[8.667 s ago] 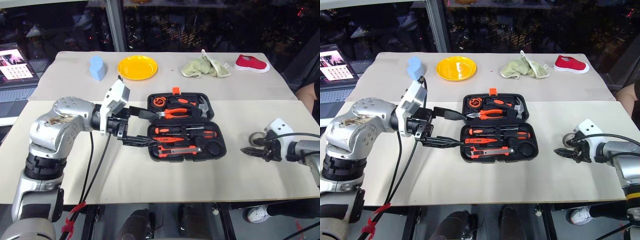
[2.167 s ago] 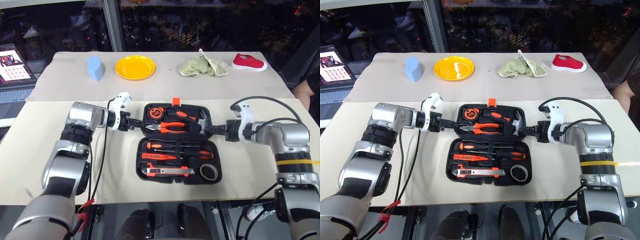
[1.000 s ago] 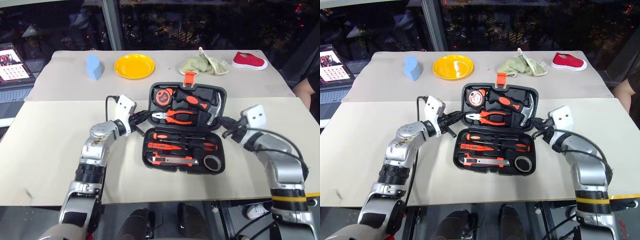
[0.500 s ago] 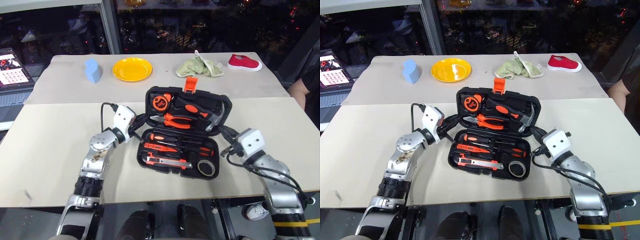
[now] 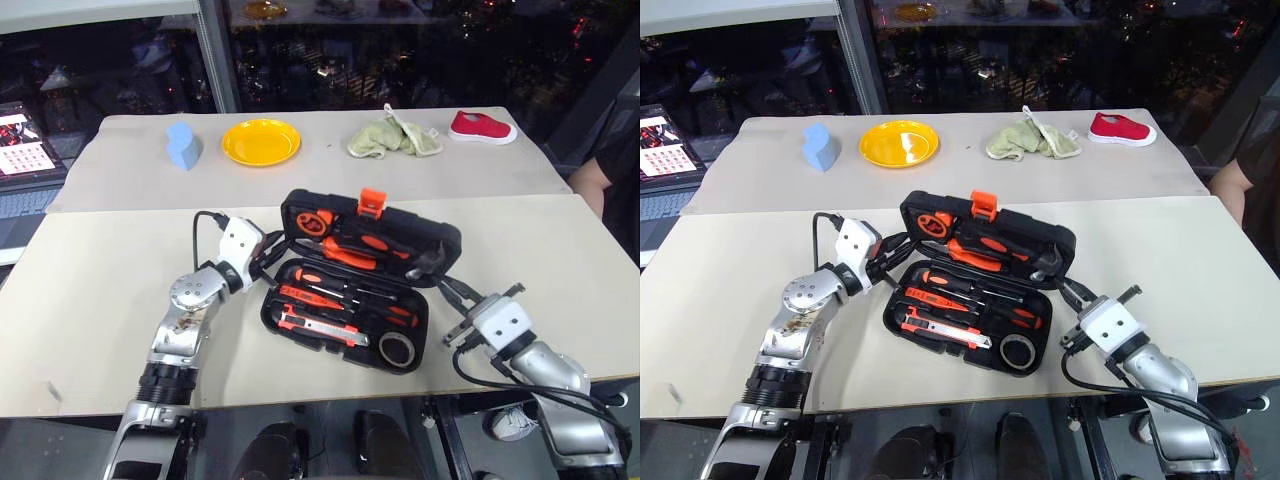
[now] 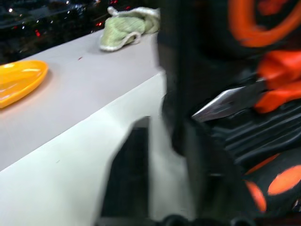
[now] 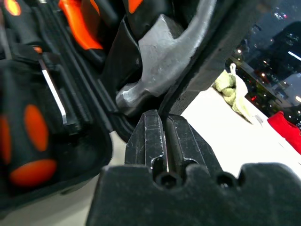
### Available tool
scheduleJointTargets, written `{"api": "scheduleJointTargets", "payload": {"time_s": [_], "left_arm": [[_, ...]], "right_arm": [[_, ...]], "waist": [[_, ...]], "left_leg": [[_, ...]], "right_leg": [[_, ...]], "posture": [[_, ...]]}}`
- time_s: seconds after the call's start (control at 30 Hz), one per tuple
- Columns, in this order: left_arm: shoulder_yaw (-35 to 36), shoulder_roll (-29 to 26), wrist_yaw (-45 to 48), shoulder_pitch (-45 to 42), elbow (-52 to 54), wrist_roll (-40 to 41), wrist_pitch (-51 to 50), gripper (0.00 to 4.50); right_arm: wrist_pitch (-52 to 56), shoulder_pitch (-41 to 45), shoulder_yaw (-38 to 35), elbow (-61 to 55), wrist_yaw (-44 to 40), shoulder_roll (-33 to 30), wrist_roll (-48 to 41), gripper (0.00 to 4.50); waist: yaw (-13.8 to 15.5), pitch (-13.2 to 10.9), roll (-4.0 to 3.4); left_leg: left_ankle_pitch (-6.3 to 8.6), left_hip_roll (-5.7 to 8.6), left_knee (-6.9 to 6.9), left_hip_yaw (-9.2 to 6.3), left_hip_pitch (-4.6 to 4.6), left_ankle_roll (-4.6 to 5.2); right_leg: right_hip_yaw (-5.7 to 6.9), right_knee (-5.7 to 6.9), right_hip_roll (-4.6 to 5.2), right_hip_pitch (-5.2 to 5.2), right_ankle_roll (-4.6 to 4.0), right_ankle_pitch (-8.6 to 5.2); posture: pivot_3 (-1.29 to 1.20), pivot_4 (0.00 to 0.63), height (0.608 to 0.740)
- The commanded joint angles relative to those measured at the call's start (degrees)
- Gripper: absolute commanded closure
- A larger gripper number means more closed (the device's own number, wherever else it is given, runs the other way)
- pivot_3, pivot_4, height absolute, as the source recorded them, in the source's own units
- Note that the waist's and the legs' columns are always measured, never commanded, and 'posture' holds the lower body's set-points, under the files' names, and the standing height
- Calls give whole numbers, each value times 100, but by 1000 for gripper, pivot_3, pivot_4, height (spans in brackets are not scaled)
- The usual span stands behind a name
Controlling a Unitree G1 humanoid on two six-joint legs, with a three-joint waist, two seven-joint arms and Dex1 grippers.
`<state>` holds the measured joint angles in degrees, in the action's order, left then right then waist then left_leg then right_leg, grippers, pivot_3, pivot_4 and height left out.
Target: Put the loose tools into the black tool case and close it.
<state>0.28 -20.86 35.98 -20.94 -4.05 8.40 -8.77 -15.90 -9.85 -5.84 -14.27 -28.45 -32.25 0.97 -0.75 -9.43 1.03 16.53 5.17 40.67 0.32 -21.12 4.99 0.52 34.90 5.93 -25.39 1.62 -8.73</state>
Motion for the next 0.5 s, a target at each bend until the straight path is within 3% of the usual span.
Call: {"api": "scheduleJointTargets", "payload": {"time_s": [0.03,0.13,0.2,0.27,0.37,0.47,0.5], "left_arm": [[364,-323,5,264,382,183,-195,1787],[807,-993,545,517,847,873,-1238,586],[971,-1551,1057,570,1027,1396,-2068,10],[938,-2505,2210,520,941,1936,-2879,10],[467,-3170,3203,17,365,1963,-3073,10],[-119,-2989,3397,-793,-389,1450,-2567,10],[-319,-2784,3346,-1170,-769,1231,-2325,1]], "right_arm": [[203,-348,-6,-704,-356,-180,-345,2894],[1989,-1142,-480,-1814,-1248,-924,-2253,1778],[2986,-1663,-1090,-2366,-1752,-1508,-3645,1160],[3823,-2403,-1891,-2789,-2463,-2077,-4953,1160],[4426,-3021,-1950,-3193,-2872,-2519,-5230,1160],[4458,-3008,-1488,-3363,-2704,-2585,-4616,1160],[4489,-2941,-1298,-3382,-2591,-2543,-4477,1398]], "waist": [[-1,0,0],[7,-4,-1],[13,-7,6],[22,-12,3],[83,-3,18],[221,-3,16],[256,-2,17]], "left_leg": [[1,-2,0,0,2,2],[4,-2,0,-1,1,3],[9,-3,1,-5,-4,15],[18,-4,7,-11,-2,15],[24,-17,-3,-28,22,22],[49,-20,-1,-30,31,-5],[49,-20,-1,-28,30,-5]], "right_leg": [[-1,-1,-4,2,0,0],[0,0,-1,1,0,-2],[5,-1,5,0,1,-6],[13,-4,6,8,11,-12],[29,-33,4,24,51,-43],[36,-54,8,44,73,-66],[36,-61,14,44,75,-65]], "posture": [[0,150,740],[0,150,740],[0,150,740],[0,150,740],[0,150,740],[0,150,740],[0,150,740]]}}
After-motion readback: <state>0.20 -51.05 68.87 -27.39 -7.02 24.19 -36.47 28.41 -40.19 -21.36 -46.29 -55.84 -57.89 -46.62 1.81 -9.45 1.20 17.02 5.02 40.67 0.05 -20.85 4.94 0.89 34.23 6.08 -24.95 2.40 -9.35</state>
